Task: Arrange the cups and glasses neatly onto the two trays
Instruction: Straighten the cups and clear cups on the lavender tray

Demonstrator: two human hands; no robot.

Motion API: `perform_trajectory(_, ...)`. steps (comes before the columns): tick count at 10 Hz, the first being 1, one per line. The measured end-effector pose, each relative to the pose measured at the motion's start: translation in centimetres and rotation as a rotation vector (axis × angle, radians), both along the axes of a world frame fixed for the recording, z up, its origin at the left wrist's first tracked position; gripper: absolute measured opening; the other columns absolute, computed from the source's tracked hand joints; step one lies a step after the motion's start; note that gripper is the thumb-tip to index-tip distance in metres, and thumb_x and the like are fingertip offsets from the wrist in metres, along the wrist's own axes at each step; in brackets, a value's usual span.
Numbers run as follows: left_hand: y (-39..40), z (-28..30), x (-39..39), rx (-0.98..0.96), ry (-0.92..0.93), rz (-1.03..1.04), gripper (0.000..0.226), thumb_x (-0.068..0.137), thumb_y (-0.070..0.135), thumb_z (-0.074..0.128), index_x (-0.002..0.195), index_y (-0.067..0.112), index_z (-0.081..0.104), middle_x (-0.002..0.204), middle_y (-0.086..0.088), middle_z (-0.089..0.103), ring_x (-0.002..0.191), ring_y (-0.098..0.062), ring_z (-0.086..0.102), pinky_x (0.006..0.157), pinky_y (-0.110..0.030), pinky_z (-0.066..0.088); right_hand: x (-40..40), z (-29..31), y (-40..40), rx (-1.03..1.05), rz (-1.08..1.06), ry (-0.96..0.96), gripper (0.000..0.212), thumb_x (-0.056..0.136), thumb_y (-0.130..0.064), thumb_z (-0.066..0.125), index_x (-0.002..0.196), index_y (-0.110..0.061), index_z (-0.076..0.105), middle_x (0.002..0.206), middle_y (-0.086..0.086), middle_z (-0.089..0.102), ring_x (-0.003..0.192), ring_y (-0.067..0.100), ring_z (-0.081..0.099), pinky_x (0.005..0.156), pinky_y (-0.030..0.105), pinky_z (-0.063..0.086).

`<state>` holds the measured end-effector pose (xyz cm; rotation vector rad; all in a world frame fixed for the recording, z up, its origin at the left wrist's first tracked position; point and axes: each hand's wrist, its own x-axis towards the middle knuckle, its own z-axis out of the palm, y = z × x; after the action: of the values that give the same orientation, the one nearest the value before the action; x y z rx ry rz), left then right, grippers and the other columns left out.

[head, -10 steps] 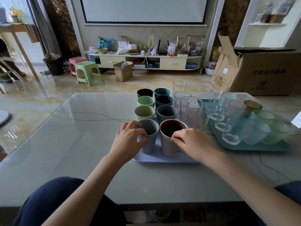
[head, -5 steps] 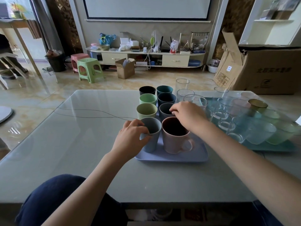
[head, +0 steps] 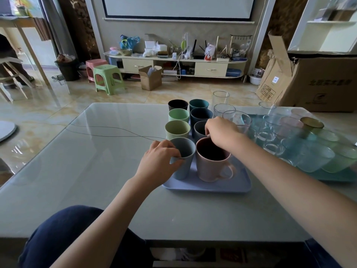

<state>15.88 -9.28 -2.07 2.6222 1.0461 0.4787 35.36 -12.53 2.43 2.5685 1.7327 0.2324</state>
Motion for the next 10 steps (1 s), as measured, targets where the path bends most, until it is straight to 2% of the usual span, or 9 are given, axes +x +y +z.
perform_trajectory(2, 0.0, 0.0, 0.0, -0.002, 0.014, -0.002, 0.026, 0.088, 0.042, 0.057, 0.106, 0.027, 0.068, 0.123, 0.006, 0.054, 0.115, -0.022, 0.039, 0.092, -0.039, 0.044, 0.0, 0.1, -0.1, 0.012, 0.013, 0.040, 0.019, 0.090, -0.004, 0.054, 0.105, -0.006, 0.066, 0.100, 0.014, 0.064, 0.087, 0.030, 0.062, 0.073, 0.035, 0.051)
perform_trajectory(3, -0.1, 0.2, -0.1, -0.012, 0.021, -0.008, 0.027, 0.087, 0.045, 0.057, 0.106, 0.029, 0.068, 0.123, 0.007, 0.053, 0.116, -0.022, 0.039, 0.094, -0.038, 0.043, 0.2, 0.5, 0.1, 0.048, 0.019, 0.120, 0.020, 0.089, -0.005, 0.054, 0.103, -0.007, 0.068, 0.101, 0.015, 0.064, 0.089, 0.033, 0.061, 0.072, 0.035, 0.048)
perform_trajectory(4, 0.1, 0.8, -0.3, -0.006, 0.060, -0.029, 0.027, 0.084, 0.045, 0.055, 0.105, 0.033, 0.065, 0.122, 0.010, 0.052, 0.116, -0.020, 0.040, 0.094, -0.034, 0.036, 0.8, 1.5, 1.0, 0.165, 0.036, 0.135, 0.020, 0.089, -0.004, 0.052, 0.100, -0.007, 0.069, 0.097, 0.016, 0.066, 0.086, 0.034, 0.062, 0.076, 0.038, 0.051)
perform_trajectory(5, 0.6, 1.8, -0.2, -0.067, 0.031, -0.041, 0.035, 0.076, 0.045, 0.042, 0.096, 0.033, 0.066, 0.112, 0.009, 0.057, 0.106, -0.018, 0.045, 0.088, -0.034, 0.035, 1.7, 2.5, 2.7, 0.205, 0.026, 0.128, 0.024, 0.086, 0.001, 0.051, 0.102, -0.003, 0.069, 0.100, 0.019, 0.067, 0.090, 0.036, 0.063, 0.079, 0.040, 0.052)
perform_trajectory(6, 1.7, 2.2, 0.5, -0.076, -0.045, 0.022, 0.030, 0.088, 0.035, 0.040, 0.090, 0.023, 0.067, 0.101, 0.001, 0.062, 0.095, -0.023, 0.054, 0.082, -0.036, 0.044, 2.3, 2.6, 5.1, 0.152, 0.019, 0.100, 0.025, 0.088, 0.002, 0.050, 0.106, -0.005, 0.066, 0.104, 0.016, 0.066, 0.092, 0.033, 0.062, 0.076, 0.036, 0.050)
perform_trajectory(7, 3.1, 1.8, 0.9, -0.102, -0.121, 0.066, 0.023, 0.092, 0.027, 0.045, 0.091, 0.022, 0.067, 0.098, -0.001, 0.064, 0.089, -0.025, 0.058, 0.078, -0.040, 0.051, 2.6, 1.6, 7.2, 0.081, 0.005, 0.083, 0.022, 0.093, -0.007, 0.051, 0.110, -0.008, 0.065, 0.110, 0.014, 0.064, 0.097, 0.033, 0.061, 0.072, 0.032, 0.043)
perform_trajectory(10, 3.6, 1.4, 1.2, -0.120, -0.156, 0.051, 0.018, 0.090, 0.028, 0.051, 0.094, 0.022, 0.067, 0.095, 0.000, 0.068, 0.090, -0.022, 0.061, 0.078, -0.040, 0.053, 3.5, -0.8, 9.4, 0.011, -0.097, 0.032, 0.023, 0.094, -0.017, 0.054, 0.115, -0.013, 0.064, 0.115, 0.010, 0.063, 0.105, 0.031, 0.060, 0.075, 0.031, 0.038)
